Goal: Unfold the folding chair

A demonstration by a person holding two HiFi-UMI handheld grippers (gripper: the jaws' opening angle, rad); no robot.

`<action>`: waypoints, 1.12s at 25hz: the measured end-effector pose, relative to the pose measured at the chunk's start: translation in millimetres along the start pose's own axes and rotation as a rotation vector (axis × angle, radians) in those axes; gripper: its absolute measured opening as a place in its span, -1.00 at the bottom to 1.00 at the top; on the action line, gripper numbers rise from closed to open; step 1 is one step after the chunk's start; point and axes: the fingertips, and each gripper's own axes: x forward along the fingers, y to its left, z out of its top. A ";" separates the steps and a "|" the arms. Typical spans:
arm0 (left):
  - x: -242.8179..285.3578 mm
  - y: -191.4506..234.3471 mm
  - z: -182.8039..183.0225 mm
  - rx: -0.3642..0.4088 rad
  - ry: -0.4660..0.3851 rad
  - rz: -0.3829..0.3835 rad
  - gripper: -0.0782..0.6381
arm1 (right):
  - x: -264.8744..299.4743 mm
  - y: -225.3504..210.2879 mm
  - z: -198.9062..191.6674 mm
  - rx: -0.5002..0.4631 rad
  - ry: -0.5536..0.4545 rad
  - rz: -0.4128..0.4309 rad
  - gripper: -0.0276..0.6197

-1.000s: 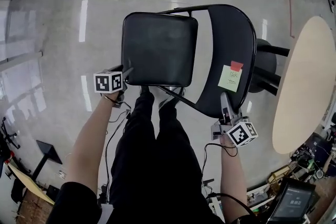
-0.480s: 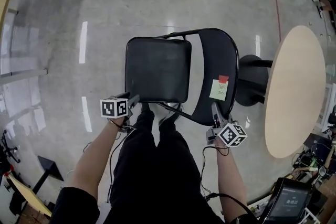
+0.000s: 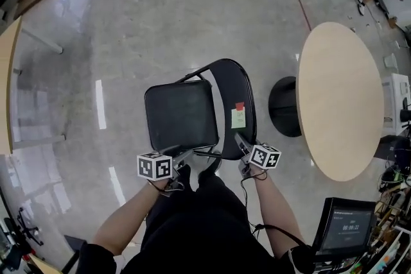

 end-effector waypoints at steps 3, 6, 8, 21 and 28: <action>-8.9 -40.0 21.4 0.020 -0.051 -0.049 -0.17 | -4.8 -0.6 -2.9 0.012 0.059 0.016 -0.64; -28.4 -69.1 56.1 0.039 -0.116 -0.054 -0.17 | -16.6 6.2 5.2 -0.049 0.141 0.008 -0.64; -39.1 -79.3 71.1 0.056 -0.152 -0.046 -0.17 | -27.0 13.0 5.7 -0.081 0.178 0.015 -0.64; -42.2 -97.8 74.1 -0.003 -0.266 -0.115 -0.17 | -57.1 -2.9 1.5 0.058 0.170 0.046 -0.31; -57.1 -109.3 90.2 0.071 -0.308 -0.132 -0.17 | -128.0 10.4 90.5 0.036 -0.126 0.047 -0.27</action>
